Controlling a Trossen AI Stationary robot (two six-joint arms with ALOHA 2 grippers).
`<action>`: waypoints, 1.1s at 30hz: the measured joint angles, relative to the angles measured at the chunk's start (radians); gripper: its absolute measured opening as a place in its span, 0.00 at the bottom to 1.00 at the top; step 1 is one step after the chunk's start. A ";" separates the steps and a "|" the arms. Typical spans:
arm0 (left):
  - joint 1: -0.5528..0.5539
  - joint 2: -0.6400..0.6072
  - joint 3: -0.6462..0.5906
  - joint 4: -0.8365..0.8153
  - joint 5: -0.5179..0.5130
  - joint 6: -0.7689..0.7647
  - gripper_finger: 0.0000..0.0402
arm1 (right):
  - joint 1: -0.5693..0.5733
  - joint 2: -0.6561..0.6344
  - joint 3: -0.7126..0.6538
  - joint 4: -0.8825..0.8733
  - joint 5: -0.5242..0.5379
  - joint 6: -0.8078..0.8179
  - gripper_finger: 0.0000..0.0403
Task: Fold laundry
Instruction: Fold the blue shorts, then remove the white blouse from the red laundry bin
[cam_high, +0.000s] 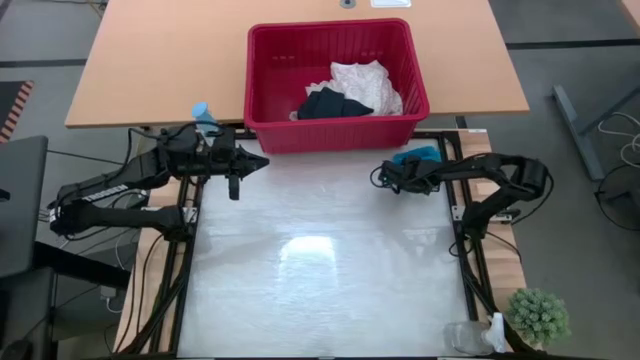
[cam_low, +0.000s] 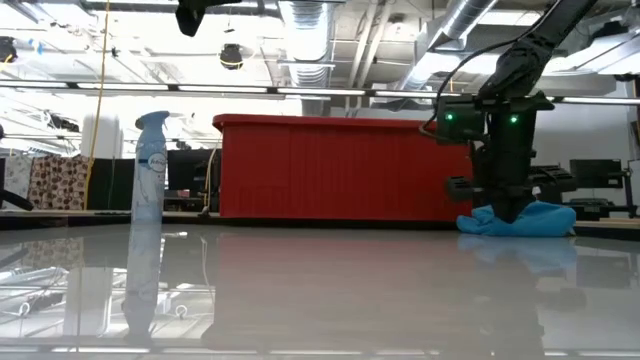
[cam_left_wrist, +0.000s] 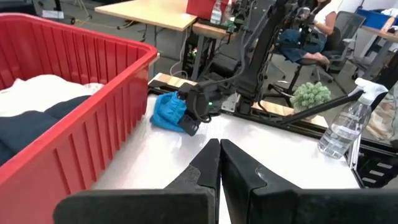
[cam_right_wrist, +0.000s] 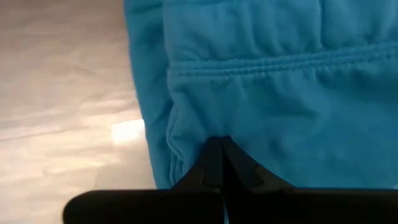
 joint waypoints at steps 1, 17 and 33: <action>0.000 -0.001 0.000 0.001 0.000 0.002 0.00 | -0.017 -0.014 0.000 -0.002 -0.001 -0.015 0.05; 0.000 -0.005 0.000 0.005 -0.049 -0.026 0.00 | 0.062 -0.312 0.000 0.007 -0.044 -0.137 0.05; 0.000 -0.006 0.000 0.093 -0.560 -0.153 0.00 | 0.255 -0.487 0.344 -0.011 0.149 -0.455 0.05</action>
